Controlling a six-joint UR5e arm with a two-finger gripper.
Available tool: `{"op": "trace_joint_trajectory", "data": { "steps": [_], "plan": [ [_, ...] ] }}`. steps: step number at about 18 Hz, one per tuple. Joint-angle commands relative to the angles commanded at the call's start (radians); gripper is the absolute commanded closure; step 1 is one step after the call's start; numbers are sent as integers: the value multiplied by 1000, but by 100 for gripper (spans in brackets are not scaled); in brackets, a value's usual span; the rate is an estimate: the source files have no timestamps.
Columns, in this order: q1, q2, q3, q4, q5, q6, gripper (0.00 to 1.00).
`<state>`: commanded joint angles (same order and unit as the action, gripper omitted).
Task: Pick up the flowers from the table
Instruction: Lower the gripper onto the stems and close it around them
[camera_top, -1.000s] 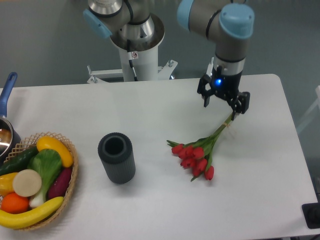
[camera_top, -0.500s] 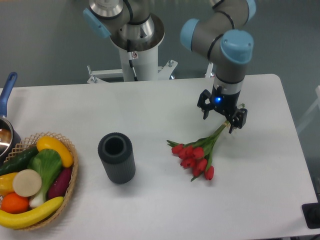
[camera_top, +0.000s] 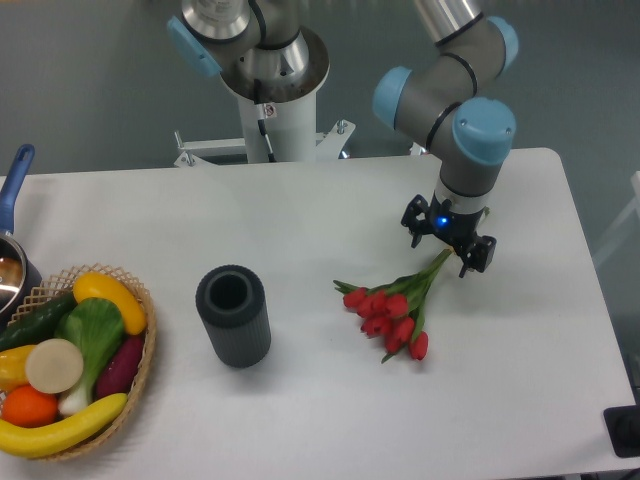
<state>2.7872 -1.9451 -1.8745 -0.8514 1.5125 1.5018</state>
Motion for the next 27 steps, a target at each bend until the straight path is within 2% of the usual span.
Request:
{"op": "trace_joint_trajectory", "data": {
  "steps": [6, 16, 18, 22, 24, 27],
  "plan": [
    [-6, -37, -9, 17, -6, -6, 0],
    [-20, -51, -11, 38, -35, -20, 1],
    [-29, -58, -3, 44, -37, -44, 4],
    [-29, -60, -3, 45, -37, -45, 18],
    [-29, -60, -3, 46, -37, -40, 20],
    [-29, -58, -2, 46, -35, -38, 35]
  ]
}}
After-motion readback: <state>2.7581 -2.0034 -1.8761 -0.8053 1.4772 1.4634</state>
